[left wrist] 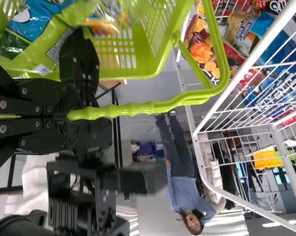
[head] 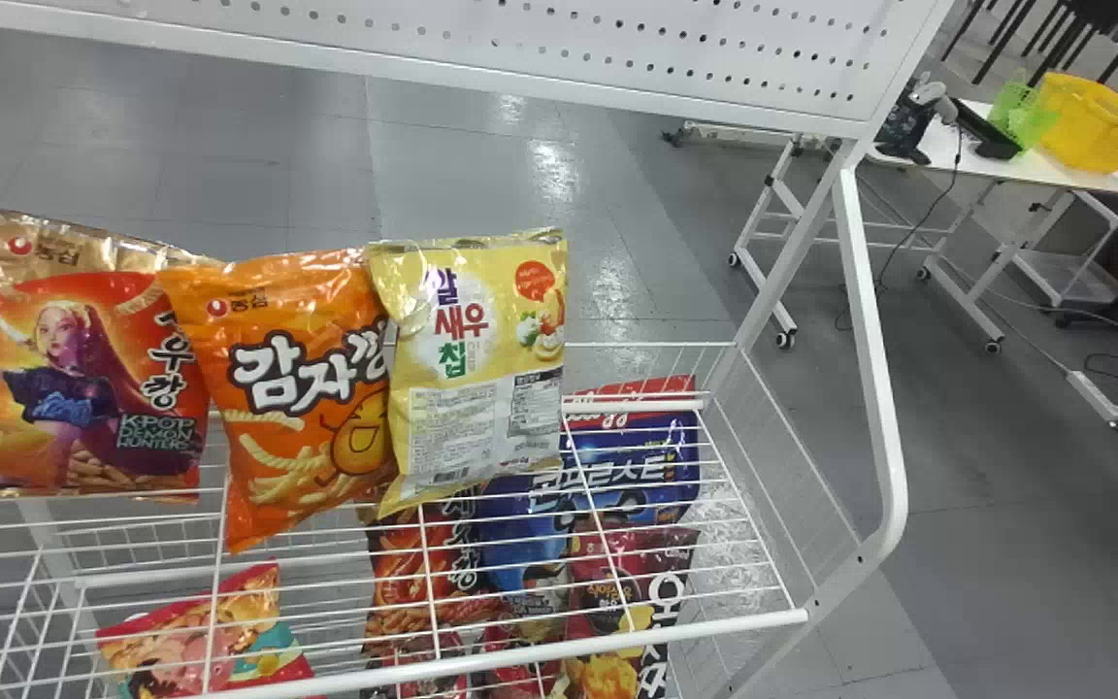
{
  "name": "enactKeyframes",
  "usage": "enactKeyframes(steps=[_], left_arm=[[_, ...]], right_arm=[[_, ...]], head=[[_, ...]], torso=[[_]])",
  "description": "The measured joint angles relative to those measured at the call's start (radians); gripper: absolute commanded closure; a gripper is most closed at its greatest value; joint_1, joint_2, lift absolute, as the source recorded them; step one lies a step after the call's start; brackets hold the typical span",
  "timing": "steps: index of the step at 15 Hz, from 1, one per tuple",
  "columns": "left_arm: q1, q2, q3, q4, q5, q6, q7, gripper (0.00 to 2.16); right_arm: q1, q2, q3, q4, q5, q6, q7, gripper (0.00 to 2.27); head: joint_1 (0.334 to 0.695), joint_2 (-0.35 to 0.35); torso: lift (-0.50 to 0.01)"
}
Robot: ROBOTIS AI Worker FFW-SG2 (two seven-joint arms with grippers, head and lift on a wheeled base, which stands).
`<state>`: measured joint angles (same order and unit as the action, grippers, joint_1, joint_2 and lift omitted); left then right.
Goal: Hold basket handle with left hand then pick Gkobukchip with right hand and place into basket
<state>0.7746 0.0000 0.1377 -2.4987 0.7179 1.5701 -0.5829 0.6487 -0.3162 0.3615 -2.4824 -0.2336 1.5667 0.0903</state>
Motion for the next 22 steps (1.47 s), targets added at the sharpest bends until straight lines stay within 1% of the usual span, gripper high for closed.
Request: enactKeyframes(steps=[1,2,3,5,7,11,12,14,16,17,18,19,22], left_arm=[[0.0,0.0,0.0,0.0,0.0,0.0,0.0,1.45],[0.0,0.0,-0.001,0.0,0.001,0.0,0.0,1.45],[0.0,0.0,-0.003,-0.001,0.001,0.0,0.0,1.45],[0.0,0.0,-0.004,-0.002,0.001,0.0,0.0,1.45],[0.0,0.0,-0.002,-0.002,0.001,0.0,0.0,1.45],[0.0,0.0,-0.001,0.0,0.001,0.0,0.002,1.45],[-0.001,0.0,-0.003,0.001,0.001,0.0,0.004,1.45],[-0.003,0.0,-0.004,0.003,0.0,0.0,0.009,1.45],[-0.004,0.0,-0.004,0.006,-0.001,0.0,0.009,1.45],[-0.005,0.0,-0.004,0.01,-0.001,0.0,0.009,1.45],[-0.009,0.0,-0.004,0.018,-0.002,0.0,0.008,1.45],[-0.013,0.0,-0.005,0.029,-0.003,0.0,0.008,1.45],[-0.021,0.0,-0.013,0.045,-0.008,0.0,0.008,1.45]], right_arm=[[-0.002,0.0,0.001,0.027,0.004,-0.015,0.024,0.77],[-0.003,0.0,0.001,0.047,0.012,-0.049,0.038,0.04],[0.0,-0.001,0.001,0.054,0.026,-0.083,0.041,0.0],[0.017,-0.007,-0.009,0.036,0.072,-0.133,0.034,0.03],[0.03,-0.009,-0.059,0.001,0.089,-0.14,0.028,0.05],[0.039,0.001,-0.201,-0.101,0.031,-0.069,0.047,0.05],[0.04,0.01,-0.241,-0.141,0.003,-0.028,0.063,0.05],[0.041,0.041,-0.331,-0.227,-0.05,-0.003,0.092,0.06],[0.042,0.07,-0.397,-0.275,-0.068,-0.006,0.089,0.06],[0.046,0.082,-0.421,-0.278,-0.07,-0.046,0.092,0.06],[0.052,0.093,-0.441,-0.261,-0.07,-0.148,0.101,0.06],[0.063,0.103,-0.45,-0.226,-0.066,-0.301,0.106,0.06],[0.115,0.134,-0.43,-0.089,-0.036,-0.853,0.108,0.06]], head=[[0.695,-0.35],[0.695,-0.35],[0.695,-0.35],[0.695,-0.35],[0.695,-0.35],[0.695,-0.35],[0.695,-0.35],[0.695,-0.35],[0.695,-0.35],[0.695,-0.35],[0.695,-0.35],[0.695,-0.35],[0.695,-0.35]], torso=[[-0.032],[-0.032],[-0.032],[-0.032],[-0.032],[-0.032],[-0.032],[-0.032],[-0.032],[-0.032],[-0.032],[-0.032],[-0.032]])
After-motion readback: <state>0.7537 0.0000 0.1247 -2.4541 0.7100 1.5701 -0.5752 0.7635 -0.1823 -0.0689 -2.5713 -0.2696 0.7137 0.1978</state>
